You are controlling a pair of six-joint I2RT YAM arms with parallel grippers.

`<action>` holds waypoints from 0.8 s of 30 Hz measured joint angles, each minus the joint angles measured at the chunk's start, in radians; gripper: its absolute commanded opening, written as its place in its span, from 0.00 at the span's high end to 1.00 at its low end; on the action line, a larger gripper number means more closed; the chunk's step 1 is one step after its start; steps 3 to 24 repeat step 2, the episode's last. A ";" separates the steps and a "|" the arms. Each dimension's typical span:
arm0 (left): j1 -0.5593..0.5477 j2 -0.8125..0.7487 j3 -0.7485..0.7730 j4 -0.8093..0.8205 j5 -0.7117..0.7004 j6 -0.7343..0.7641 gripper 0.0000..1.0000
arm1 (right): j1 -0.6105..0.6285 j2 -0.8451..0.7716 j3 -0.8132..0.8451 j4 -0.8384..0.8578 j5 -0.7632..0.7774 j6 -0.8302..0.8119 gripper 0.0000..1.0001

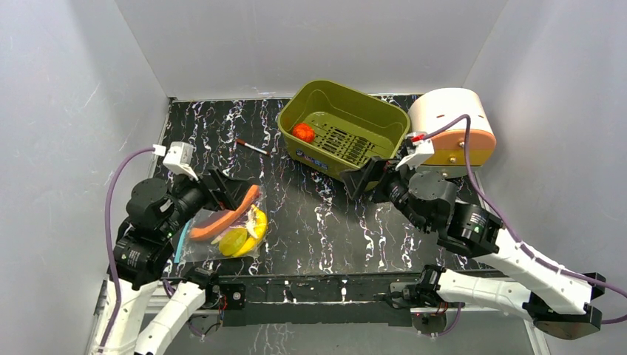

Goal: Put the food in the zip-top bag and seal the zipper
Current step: Reset both arms

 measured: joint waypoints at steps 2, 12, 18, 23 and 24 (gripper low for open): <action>0.000 0.003 -0.003 0.003 -0.001 0.004 0.02 | 0.000 0.000 0.000 -0.002 0.007 0.004 0.02; 0.000 0.003 -0.003 0.003 -0.001 0.004 0.02 | 0.000 0.000 0.000 -0.002 0.007 0.004 0.02; 0.000 0.003 -0.003 0.003 -0.001 0.004 0.02 | 0.000 0.000 0.000 -0.002 0.007 0.004 0.02; 0.000 0.003 -0.003 0.003 -0.001 0.004 0.02 | 0.000 0.000 0.000 -0.002 0.007 0.004 0.02; 0.000 0.003 -0.003 0.003 -0.001 0.004 0.02 | 0.000 0.000 0.000 -0.002 0.007 0.004 0.02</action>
